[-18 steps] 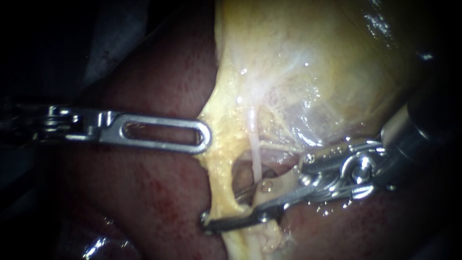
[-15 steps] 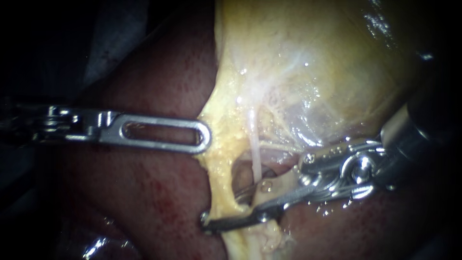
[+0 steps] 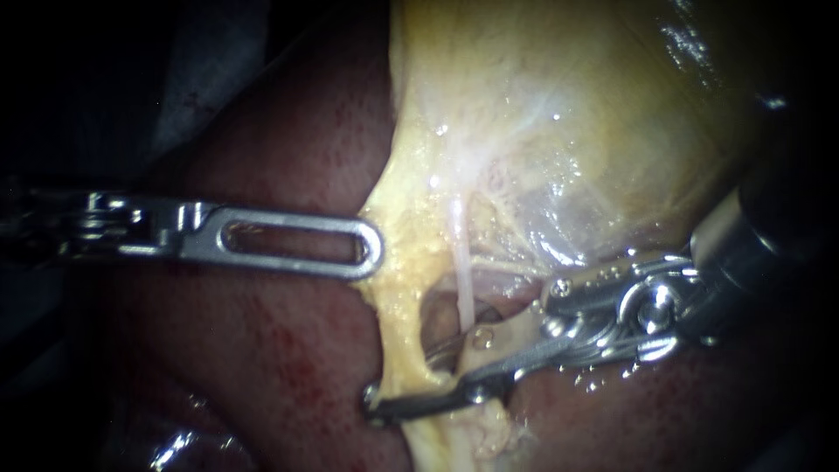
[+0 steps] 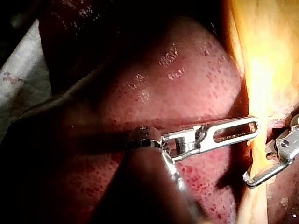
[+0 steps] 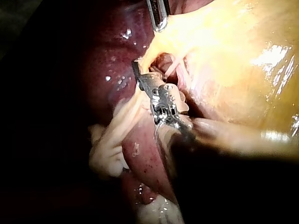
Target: Going back first clip left tube
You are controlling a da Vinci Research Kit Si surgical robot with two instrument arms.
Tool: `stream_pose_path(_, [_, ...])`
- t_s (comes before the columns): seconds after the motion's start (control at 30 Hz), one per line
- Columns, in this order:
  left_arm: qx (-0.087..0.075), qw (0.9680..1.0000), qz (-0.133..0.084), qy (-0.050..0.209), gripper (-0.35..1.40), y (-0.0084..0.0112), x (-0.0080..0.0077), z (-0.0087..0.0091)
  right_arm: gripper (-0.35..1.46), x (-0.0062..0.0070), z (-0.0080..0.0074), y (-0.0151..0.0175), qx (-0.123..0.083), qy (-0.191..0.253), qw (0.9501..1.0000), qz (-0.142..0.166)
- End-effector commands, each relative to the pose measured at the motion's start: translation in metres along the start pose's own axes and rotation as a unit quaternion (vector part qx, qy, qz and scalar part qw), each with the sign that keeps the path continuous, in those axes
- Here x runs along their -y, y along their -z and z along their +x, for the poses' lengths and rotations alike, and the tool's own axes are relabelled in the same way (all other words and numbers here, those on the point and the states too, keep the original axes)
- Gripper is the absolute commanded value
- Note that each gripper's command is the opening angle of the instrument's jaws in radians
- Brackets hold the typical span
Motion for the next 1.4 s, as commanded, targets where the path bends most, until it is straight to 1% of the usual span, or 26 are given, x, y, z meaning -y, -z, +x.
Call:
stream_pose_path(0.03, [0.000,1.0000,0.000,0.000,-0.35,0.0001,0.0000,0.0000,0.20,0.0001,0.0001,0.0001,0.000,0.000,1.0000,-0.001])
stream_pose_path(0.17, [0.000,1.0000,0.000,0.000,-0.35,0.0001,0.0000,0.0000,0.39,0.0001,0.0002,0.0000,0.000,0.003,1.0000,-0.001])
stream_pose_path(0.37, [0.000,1.0000,0.000,0.000,-0.35,0.0001,0.0001,0.0000,0.47,0.0000,0.0004,0.0001,-0.003,0.020,0.9998,-0.004])
stream_pose_path(0.67, [0.000,1.0000,0.000,0.000,-0.35,0.0002,0.0001,0.0000,0.46,0.0004,0.0016,0.0018,-0.011,0.030,0.9994,-0.012])
stream_pose_path(0.83, [0.000,1.0000,0.000,0.000,-0.35,0.0002,0.0001,0.0000,0.46,0.0003,0.0016,0.0019,-0.011,0.030,0.9994,-0.012])
stream_pose_path(1.03, [0.000,1.0000,0.000,0.000,-0.35,0.0001,0.0000,0.0000,0.44,0.0000,0.0016,0.0004,-0.011,0.031,0.9993,-0.015])
stream_pose_path(1.4, [0.000,1.0000,0.000,0.000,-0.35,0.0000,0.0000,0.0000,0.42,-0.0005,0.0006,-0.0021,-0.009,0.037,0.9991,-0.020])
